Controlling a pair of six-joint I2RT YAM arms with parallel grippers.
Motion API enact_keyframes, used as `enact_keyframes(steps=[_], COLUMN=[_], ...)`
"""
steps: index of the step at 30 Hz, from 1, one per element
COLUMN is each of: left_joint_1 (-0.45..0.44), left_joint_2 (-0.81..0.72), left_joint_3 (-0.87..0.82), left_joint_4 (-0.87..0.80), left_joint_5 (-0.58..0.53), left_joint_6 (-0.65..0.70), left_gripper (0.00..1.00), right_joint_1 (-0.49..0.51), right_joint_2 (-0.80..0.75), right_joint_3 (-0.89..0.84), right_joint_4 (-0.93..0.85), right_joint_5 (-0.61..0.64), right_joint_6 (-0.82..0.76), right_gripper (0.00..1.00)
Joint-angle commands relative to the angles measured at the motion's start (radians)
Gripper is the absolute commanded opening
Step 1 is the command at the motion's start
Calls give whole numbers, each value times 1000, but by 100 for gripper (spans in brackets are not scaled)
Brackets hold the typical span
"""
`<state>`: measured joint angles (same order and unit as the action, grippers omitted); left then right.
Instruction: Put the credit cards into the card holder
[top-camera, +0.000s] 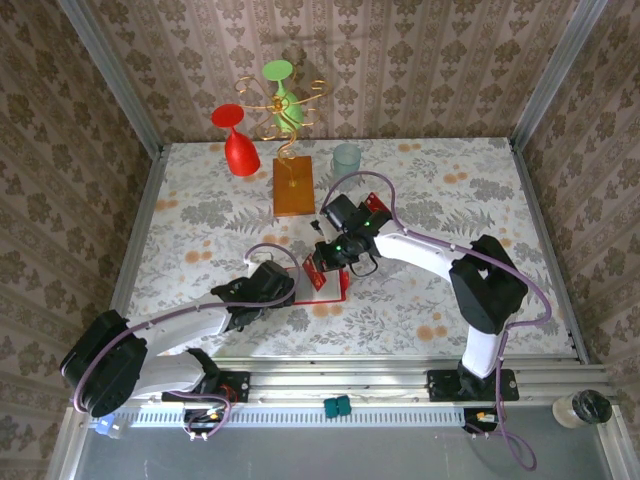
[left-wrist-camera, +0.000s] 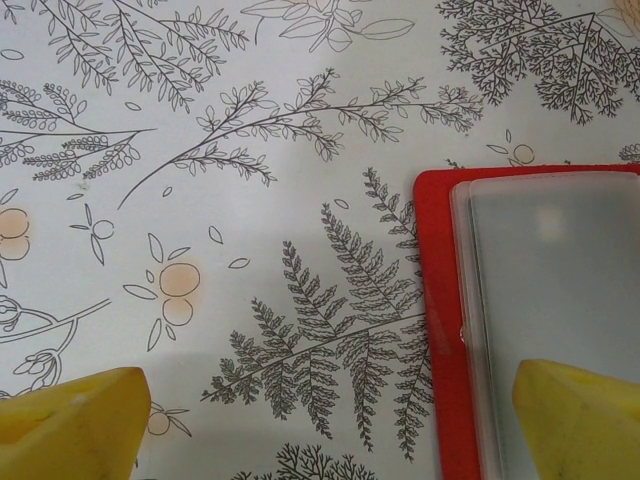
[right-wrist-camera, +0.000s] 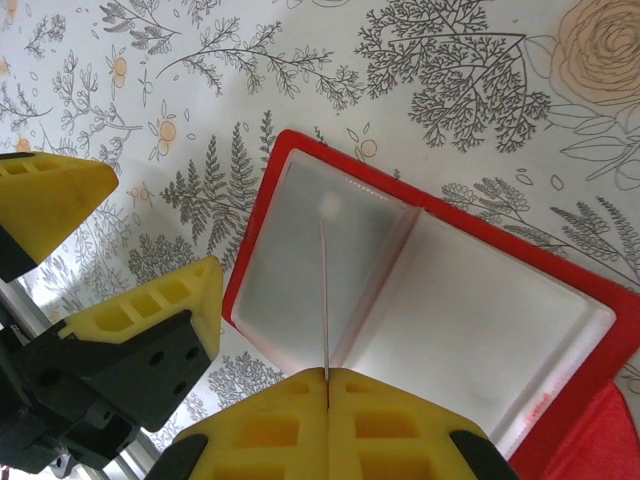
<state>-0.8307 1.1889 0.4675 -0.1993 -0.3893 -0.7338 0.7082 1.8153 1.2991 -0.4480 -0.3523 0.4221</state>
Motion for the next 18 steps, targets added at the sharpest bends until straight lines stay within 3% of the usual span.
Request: enact_keyframes(steps=[1, 18], left_joint_1=[-5, -2], left_joint_2=[-15, -10], left_joint_3=[11, 20], left_joint_4=[-40, -37], left_joint_5=[-23, -15], left_joint_6=[-17, -9], left_gripper=[95, 95], right_joint_1=[5, 12], right_joint_2=[25, 109], right_joint_3=[-13, -28], right_joint_4=[50, 81], right_joint_5=[-34, -19], right_joint_6=[32, 26], right_gripper=[0, 0])
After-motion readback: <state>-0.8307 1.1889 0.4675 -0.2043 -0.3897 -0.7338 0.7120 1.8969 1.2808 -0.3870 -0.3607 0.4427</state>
